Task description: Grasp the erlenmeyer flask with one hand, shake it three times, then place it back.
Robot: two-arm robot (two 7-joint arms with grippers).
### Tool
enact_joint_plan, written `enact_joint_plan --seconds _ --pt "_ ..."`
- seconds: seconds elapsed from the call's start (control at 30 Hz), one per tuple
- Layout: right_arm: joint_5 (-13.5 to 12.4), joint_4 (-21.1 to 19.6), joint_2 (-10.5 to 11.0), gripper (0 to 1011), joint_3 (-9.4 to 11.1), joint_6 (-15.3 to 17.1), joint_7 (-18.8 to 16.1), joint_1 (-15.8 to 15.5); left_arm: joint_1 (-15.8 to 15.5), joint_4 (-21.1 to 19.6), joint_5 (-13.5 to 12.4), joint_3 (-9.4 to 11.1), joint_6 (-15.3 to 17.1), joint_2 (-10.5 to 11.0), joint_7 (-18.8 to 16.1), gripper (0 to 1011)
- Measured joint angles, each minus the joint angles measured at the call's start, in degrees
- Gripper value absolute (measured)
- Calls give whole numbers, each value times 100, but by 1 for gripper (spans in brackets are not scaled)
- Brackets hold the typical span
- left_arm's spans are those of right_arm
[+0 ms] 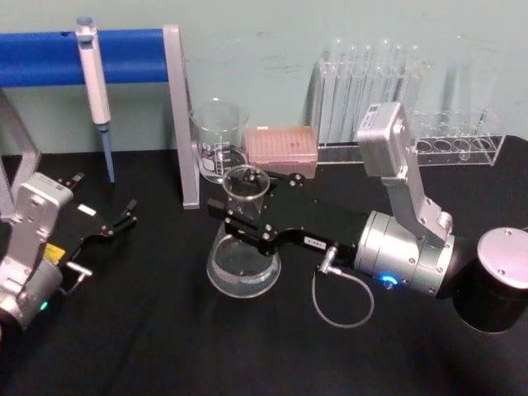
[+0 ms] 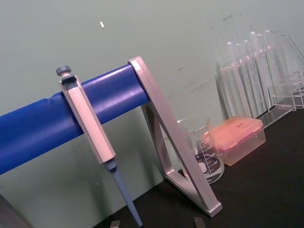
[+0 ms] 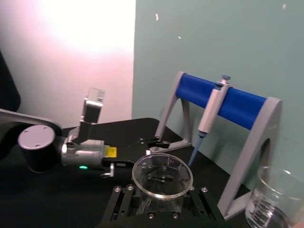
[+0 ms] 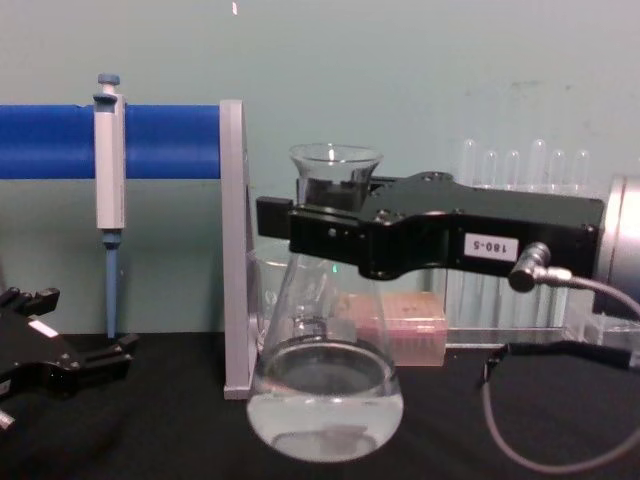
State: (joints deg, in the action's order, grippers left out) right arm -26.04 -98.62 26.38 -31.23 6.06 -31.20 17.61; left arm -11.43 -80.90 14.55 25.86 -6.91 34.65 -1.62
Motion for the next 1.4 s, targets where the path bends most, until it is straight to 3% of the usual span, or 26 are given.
enact_joint_plan --seconds 0.4,0.73,1.4 --pt "-142 -67 180 453 -195 -127 -262 32 0 0 0 0 0 0 0 1001" --pt "-183 -22 220 453 -251 -170 -265 94 0 0 0 0 0 0 0 1001" --pt "74 351 -21 453 87 -123 491 166 0 0 0 0 0 0 0 1001"
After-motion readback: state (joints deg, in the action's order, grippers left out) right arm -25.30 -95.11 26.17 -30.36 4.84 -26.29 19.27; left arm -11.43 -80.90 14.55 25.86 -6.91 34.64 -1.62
